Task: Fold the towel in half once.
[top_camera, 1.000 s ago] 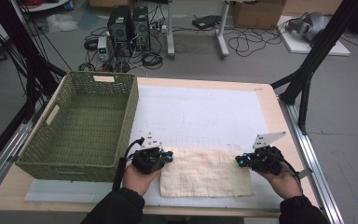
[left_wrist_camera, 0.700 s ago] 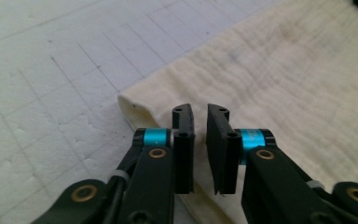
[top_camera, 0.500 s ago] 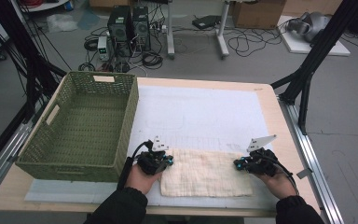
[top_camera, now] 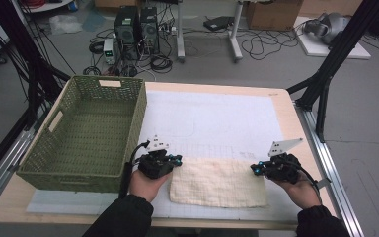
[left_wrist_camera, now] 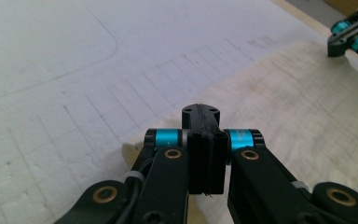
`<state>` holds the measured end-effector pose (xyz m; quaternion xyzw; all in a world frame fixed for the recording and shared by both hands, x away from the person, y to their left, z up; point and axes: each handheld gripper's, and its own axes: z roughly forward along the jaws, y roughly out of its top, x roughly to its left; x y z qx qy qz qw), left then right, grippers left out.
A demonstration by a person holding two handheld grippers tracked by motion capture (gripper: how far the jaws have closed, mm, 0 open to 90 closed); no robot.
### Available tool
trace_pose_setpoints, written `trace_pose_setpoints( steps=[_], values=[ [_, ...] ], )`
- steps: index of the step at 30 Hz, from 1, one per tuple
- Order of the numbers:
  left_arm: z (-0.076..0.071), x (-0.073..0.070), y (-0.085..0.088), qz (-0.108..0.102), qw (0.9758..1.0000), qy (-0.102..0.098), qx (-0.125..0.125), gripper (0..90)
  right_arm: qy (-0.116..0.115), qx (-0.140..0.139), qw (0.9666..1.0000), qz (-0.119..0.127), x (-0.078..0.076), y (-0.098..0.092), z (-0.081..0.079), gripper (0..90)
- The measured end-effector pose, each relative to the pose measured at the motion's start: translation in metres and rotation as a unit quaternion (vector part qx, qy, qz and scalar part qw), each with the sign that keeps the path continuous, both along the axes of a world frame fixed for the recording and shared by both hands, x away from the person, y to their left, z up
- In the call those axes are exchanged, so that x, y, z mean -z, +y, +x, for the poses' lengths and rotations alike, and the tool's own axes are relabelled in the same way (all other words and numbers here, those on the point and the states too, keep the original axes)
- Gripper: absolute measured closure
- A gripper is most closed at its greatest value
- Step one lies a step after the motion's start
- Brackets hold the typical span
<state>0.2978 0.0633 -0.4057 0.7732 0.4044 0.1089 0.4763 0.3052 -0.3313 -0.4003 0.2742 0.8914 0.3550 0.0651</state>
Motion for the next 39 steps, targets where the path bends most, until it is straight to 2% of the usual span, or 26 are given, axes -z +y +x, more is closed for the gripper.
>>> trace_pose_setpoints(
  steps=[2, 3, 5, 6, 7, 8, 12, 14, 16, 18, 20, 21, 23, 25, 26, 29, 31, 32, 34, 35, 36, 38, 39],
  values=[
    [0.005, 0.002, 0.000, -0.007, 0.9998, 0.000, -0.019, 89.6, -0.003, 0.010, 0.9999, 0.008, -0.003, -0.001, 0.006, 88.9],
    [0.010, 0.004, -0.001, -0.002, 0.9994, -0.007, -0.034, 89.6, -0.004, 0.013, 0.9999, 0.009, -0.004, -0.002, 0.008, 88.9],
    [0.017, 0.012, -0.003, 0.012, 0.9987, -0.001, -0.049, 89.5, 0.004, 0.028, 0.9996, 0.009, 0.000, -0.003, 0.015, 89.3],
    [0.023, 0.017, -0.004, 0.029, 0.9978, -0.003, -0.059, 89.5, 0.006, 0.034, 0.9994, 0.006, 0.002, -0.003, 0.018, 89.3],
    [0.026, 0.021, -0.004, 0.036, 0.9970, 0.000, -0.069, 89.5, 0.012, 0.042, 0.9991, 0.002, 0.007, -0.003, 0.022, 89.3],
    [0.030, 0.024, -0.005, 0.032, 0.9968, 0.007, -0.073, 89.5, 0.015, 0.046, 0.9988, -0.004, 0.012, -0.002, 0.026, 89.3],
    [0.038, 0.035, -0.010, 0.058, 0.9945, 0.016, -0.086, 88.3, 0.031, 0.047, 0.9983, -0.016, 0.026, 0.002, 0.032, 87.5],
    [0.036, 0.033, -0.009, 0.067, 0.9942, 0.004, -0.084, 81.9, 0.023, 0.043, 0.9988, -0.006, 0.024, 0.003, 0.029, 83.8],
    [0.031, 0.030, -0.008, 0.064, 0.9949, -0.004, -0.077, 78.6, 0.012, 0.039, 0.9992, 0.000, 0.020, 0.004, 0.022, 80.9],
    [0.024, 0.026, -0.008, 0.072, 0.9952, -0.015, -0.065, 76.3, 0.006, 0.030, 0.9995, 0.012, 0.017, 0.005, 0.015, 78.5],
    [0.018, 0.025, -0.011, 0.083, 0.9953, -0.015, -0.047, 76.0, 0.012, 0.014, 0.9996, 0.020, 0.018, 0.008, 0.008, 75.9],
    [0.016, 0.025, -0.011, 0.083, 0.9955, -0.017, -0.042, 76.0, 0.016, 0.009, 0.9997, 0.015, 0.021, 0.011, 0.004, 73.9],
    [0.013, 0.028, -0.012, 0.082, 0.9960, -0.005, -0.034, 76.2, 0.024, -0.004, 0.9997, 0.009, 0.025, 0.016, -0.002, 73.4],
    [0.008, 0.029, -0.012, 0.088, 0.9958, -0.004, -0.025, 76.5, 0.036, -0.020, 0.9989, 0.020, 0.027, 0.019, -0.009, 70.1],
    [0.003, 0.028, -0.012, 0.083, 0.9964, -0.004, -0.017, 76.5, 0.039, -0.029, 0.9986, 0.024, 0.026, 0.021, -0.012, 69.6],
    [-0.010, 0.027, -0.015, 0.103, 0.9945, -0.011, 0.011, 76.4, 0.034, -0.053, 0.9977, 0.027, 0.026, 0.028, -0.024, 65.6],
    [-0.018, 0.027, -0.013, 0.108, 0.9938, -0.011, 0.024, 76.2, 0.030, -0.066, 0.9971, 0.023, 0.026, 0.029, -0.032, 65.0],
    [-0.021, 0.027, -0.010, 0.106, 0.9940, -0.004, 0.028, 76.2, 0.029, -0.070, 0.9969, 0.021, 0.026, 0.029, -0.034, 65.0],
    [-0.023, 0.029, -0.004, 0.102, 0.9941, 0.016, 0.034, 75.5, 0.031, -0.080, 0.9962, 0.011, 0.027, 0.028, -0.040, 67.1],
    [-0.024, 0.030, -0.003, 0.102, 0.9941, 0.019, 0.032, 76.4, 0.029, -0.091, 0.9954, -0.011, 0.030, 0.028, -0.044, 73.0],
    [-0.024, 0.032, 0.000, 0.099, 0.9942, 0.025, 0.033, 78.5, 0.028, -0.094, 0.9950, -0.017, 0.031, 0.028, -0.045, 73.8],
    [-0.027, 0.036, 0.004, 0.087, 0.9953, 0.030, 0.032, 83.9, 0.029, -0.100, 0.9944, -0.014, 0.032, 0.025, -0.046, 85.5],
    [-0.027, 0.036, 0.005, 0.087, 0.9952, 0.031, 0.033, 85.9, 0.031, -0.104, 0.9940, -0.018, 0.031, 0.025, -0.046, 86.1]
  ],
)
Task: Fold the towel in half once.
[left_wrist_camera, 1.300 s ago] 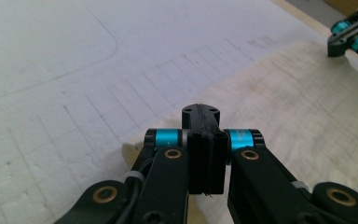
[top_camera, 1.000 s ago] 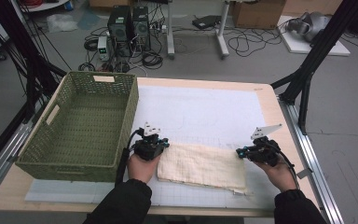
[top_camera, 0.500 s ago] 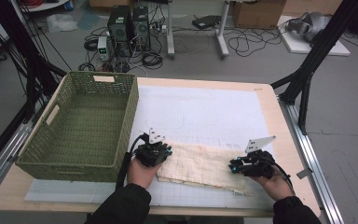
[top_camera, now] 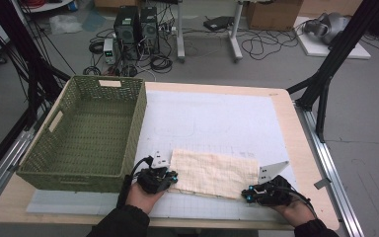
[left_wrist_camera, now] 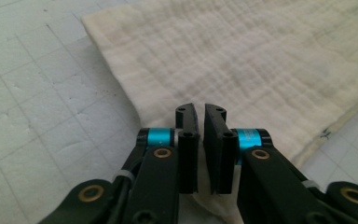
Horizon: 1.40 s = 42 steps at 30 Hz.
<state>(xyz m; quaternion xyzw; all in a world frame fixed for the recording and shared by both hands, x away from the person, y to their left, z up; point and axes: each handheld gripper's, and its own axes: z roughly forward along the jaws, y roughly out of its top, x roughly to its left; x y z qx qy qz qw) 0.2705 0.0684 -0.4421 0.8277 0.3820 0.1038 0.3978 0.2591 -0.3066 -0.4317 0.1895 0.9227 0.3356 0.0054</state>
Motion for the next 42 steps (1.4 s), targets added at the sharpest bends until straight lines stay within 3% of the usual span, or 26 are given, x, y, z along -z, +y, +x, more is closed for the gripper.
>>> trace_pose_setpoints(
  steps=[6, 11, 15, 22, 26, 33, 42],
  values=[
    [-0.007, -0.001, 0.000, 0.003, 1.0000, 0.004, 0.007, 88.2, -0.004, -0.005, 0.9999, -0.015, -0.002, -0.004, 0.001, 86.9],
    [-0.008, -0.001, -0.001, 0.010, 0.9998, -0.013, 0.012, 86.2, 0.006, 0.003, 1.0000, 0.001, 0.000, -0.009, 0.004, 83.8],
    [-0.004, -0.003, -0.004, -0.001, 0.9995, -0.029, 0.010, 77.6, 0.006, 0.028, 0.9984, 0.048, -0.003, -0.012, 0.010, 69.5],
    [0.008, -0.005, -0.012, -0.018, 0.9987, -0.045, 0.016, 69.6, 0.007, 0.083, 0.9940, 0.071, -0.007, -0.017, 0.032, 55.8],
    [0.015, -0.005, -0.014, -0.031, 0.9982, -0.048, 0.020, 68.1, 0.011, 0.096, 0.9913, 0.089, -0.007, -0.020, 0.041, 52.0],
    [0.028, -0.010, -0.017, -0.060, 0.9972, -0.042, 0.016, 67.6, 0.014, 0.111, 0.9890, 0.097, -0.007, -0.022, 0.053, 47.8],
    [0.037, -0.019, -0.024, -0.069, 0.9962, -0.051, 0.016, 66.6, -0.001, 0.124, 0.9863, 0.109, -0.016, -0.021, 0.062, 46.5]
  ],
)
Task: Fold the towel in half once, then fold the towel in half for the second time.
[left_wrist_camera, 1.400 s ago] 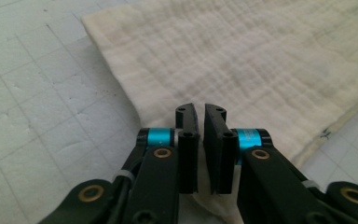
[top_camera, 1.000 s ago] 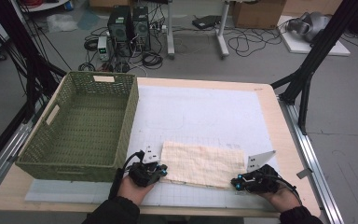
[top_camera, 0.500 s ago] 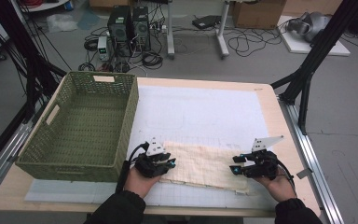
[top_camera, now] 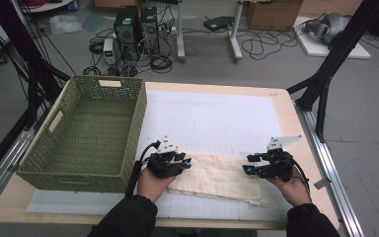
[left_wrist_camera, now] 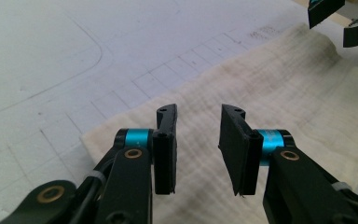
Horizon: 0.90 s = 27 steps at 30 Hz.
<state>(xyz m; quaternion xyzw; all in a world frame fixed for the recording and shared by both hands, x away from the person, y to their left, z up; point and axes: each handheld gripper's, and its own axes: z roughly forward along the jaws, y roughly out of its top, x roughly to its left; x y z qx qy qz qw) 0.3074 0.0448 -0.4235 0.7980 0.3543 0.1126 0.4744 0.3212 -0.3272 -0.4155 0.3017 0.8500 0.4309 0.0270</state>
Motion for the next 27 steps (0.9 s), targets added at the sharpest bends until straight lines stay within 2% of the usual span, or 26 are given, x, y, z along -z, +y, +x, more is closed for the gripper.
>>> trace_pose_setpoints(
  steps=[5, 7, 15, 17, 19, 23, 25, 27],
  values=[
    [0.006, -0.003, 0.000, 0.009, 0.9999, -0.002, -0.008, 68.2, 0.000, -0.002, 1.0000, -0.007, 0.000, 0.003, 0.001, 48.4],
    [0.008, -0.004, 0.001, 0.003, 0.9999, -0.001, -0.013, 68.4, -0.001, -0.002, 1.0000, -0.009, 0.001, 0.003, 0.002, 48.7],
    [0.017, 0.000, 0.005, 0.007, 0.9993, 0.000, -0.038, 66.6, 0.001, 0.017, 0.9998, -0.010, 0.002, -0.005, 0.008, 49.5],
    [0.020, 0.001, 0.007, 0.005, 0.9990, 0.002, -0.045, 65.2, 0.005, 0.024, 0.9995, -0.020, 0.002, -0.007, 0.012, 49.7],
    [0.024, 0.001, 0.006, 0.016, 0.9987, 0.006, -0.049, 64.9, 0.002, 0.034, 0.9992, -0.020, -0.002, -0.008, 0.015, 50.0],
    [0.029, 0.002, 0.006, 0.022, 0.9980, 0.007, -0.059, 63.9, -0.003, 0.049, 0.9985, -0.022, -0.003, -0.010, 0.022, 50.2],
    [0.032, 0.007, 0.006, 0.041, 0.9971, 0.015, -0.063, 61.5, 0.002, 0.053, 0.9979, -0.036, 0.000, -0.011, 0.024, 50.2],
    [0.034, 0.010, 0.005, 0.047, 0.9963, 0.026, -0.067, 58.9, 0.005, 0.056, 0.9977, -0.038, 0.003, -0.012, 0.024, 50.4]
  ],
)
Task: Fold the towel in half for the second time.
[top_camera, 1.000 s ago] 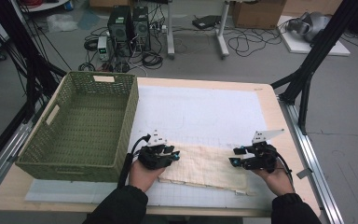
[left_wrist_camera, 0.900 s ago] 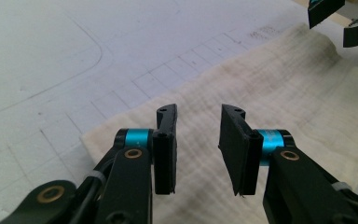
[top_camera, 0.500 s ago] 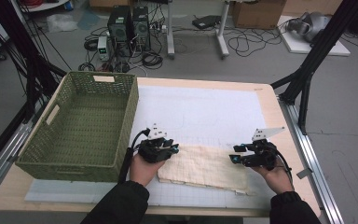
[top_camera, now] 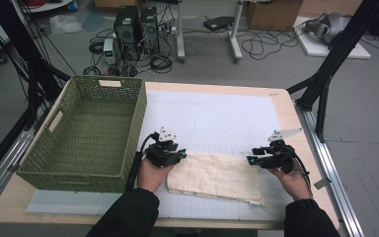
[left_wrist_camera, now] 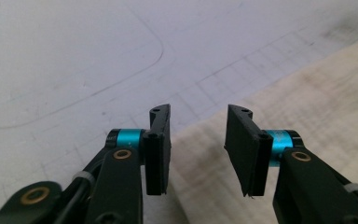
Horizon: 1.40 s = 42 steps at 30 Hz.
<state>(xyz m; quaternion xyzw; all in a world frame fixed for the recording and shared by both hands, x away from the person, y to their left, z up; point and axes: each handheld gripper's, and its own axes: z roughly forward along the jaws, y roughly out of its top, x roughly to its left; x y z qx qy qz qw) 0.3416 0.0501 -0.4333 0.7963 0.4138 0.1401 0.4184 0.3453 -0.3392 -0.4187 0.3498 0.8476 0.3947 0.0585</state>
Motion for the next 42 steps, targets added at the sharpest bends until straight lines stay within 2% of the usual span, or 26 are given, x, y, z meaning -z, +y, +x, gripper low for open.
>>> trace_pose_setpoints(
  steps=[1, 3, 5, 8, 10, 13, 15, 16, 17, 19, 23, 27, 31, 34, 36, 38, 39, 40, 42],
  values=[
    [0.001, 0.001, 0.000, 0.002, 1.0000, 0.003, -0.001, 58.1, 0.003, 0.001, 1.0000, 0.000, 0.002, 0.000, 0.000, 50.5],
    [0.002, 0.002, 0.000, 0.006, 0.9999, 0.003, -0.008, 58.0, 0.005, 0.007, 0.9999, -0.014, 0.005, -0.001, 0.001, 50.9],
    [0.004, 0.004, 0.000, 0.012, 0.9998, 0.009, -0.012, 57.9, 0.010, 0.009, 0.9998, -0.015, 0.009, -0.004, 0.002, 52.1],
    [0.006, 0.009, 0.001, 0.025, 0.9992, 0.029, -0.013, 57.7, 0.015, 0.007, 0.9995, -0.026, 0.013, -0.005, 0.000, 53.8],
    [0.006, 0.010, 0.001, 0.024, 0.9992, 0.026, -0.017, 59.7, 0.022, 0.000, 0.9990, -0.039, 0.018, -0.005, -0.001, 55.4],
    [0.005, 0.010, 0.000, 0.038, 0.9990, 0.017, -0.015, 64.4, 0.012, -0.005, 0.9989, -0.045, 0.018, -0.004, -0.004, 62.2],
    [0.005, 0.009, 0.000, 0.033, 0.9992, 0.020, -0.009, 71.5, 0.008, -0.013, 0.9986, -0.051, 0.018, -0.002, -0.007, 69.2],
    [0.005, 0.010, 0.000, 0.029, 0.9993, 0.022, -0.006, 75.9, 0.004, -0.022, 0.9983, -0.054, 0.018, -0.001, -0.009, 75.7],
    [0.005, 0.010, 0.001, 0.028, 0.9993, 0.024, 0.001, 78.8, 0.008, -0.027, 0.9983, -0.051, 0.018, 0.000, -0.010, 79.2],
    [0.005, 0.010, 0.000, 0.022, 0.9994, 0.028, -0.001, 82.8, 0.021, -0.027, 0.9986, -0.040, 0.019, -0.001, -0.009, 81.8],
    [0.003, 0.008, 0.001, 0.010, 0.9995, 0.030, -0.003, 84.2, 0.048, -0.023, 0.9985, -0.014, 0.020, -0.007, -0.005, 83.2],
    [0.001, 0.001, -0.001, -0.031, 0.9993, 0.007, -0.020, 84.6, 0.041, -0.015, 0.9985, -0.032, 0.016, -0.011, 0.000, 83.4],
    [0.006, -0.008, -0.008, -0.044, 0.9985, -0.018, -0.029, 84.7, 0.036, 0.003, 0.9986, -0.039, 0.005, -0.017, 0.011, 83.4],
    [0.014, -0.011, -0.006, -0.059, 0.9970, -0.030, -0.040, 84.7, 0.019, 0.020, 0.9994, -0.020, -0.009, -0.022, 0.019, 83.4],
    [0.020, -0.007, -0.002, -0.064, 0.9965, -0.026, -0.048, 84.7, 0.013, 0.031, 0.9994, 0.002, -0.011, -0.025, 0.022, 83.5],
    [0.025, -0.002, 0.001, -0.066, 0.9964, -0.019, -0.049, 84.7, 0.027, 0.034, 0.9990, 0.013, -0.007, -0.027, 0.026, 83.4],
    [0.024, -0.002, 0.001, -0.064, 0.9966, -0.019, -0.049, 84.7, 0.031, 0.033, 0.9989, 0.014, -0.006, -0.026, 0.026, 83.4],
    [0.023, -0.003, 0.000, -0.054, 0.9972, -0.028, -0.044, 84.7, 0.029, 0.031, 0.9990, 0.013, -0.006, -0.025, 0.026, 83.4],
    [0.022, -0.004, -0.001, -0.055, 0.9971, -0.035, -0.040, 84.5, 0.020, 0.029, 0.9993, 0.011, -0.008, -0.024, 0.024, 83.4]
  ],
)
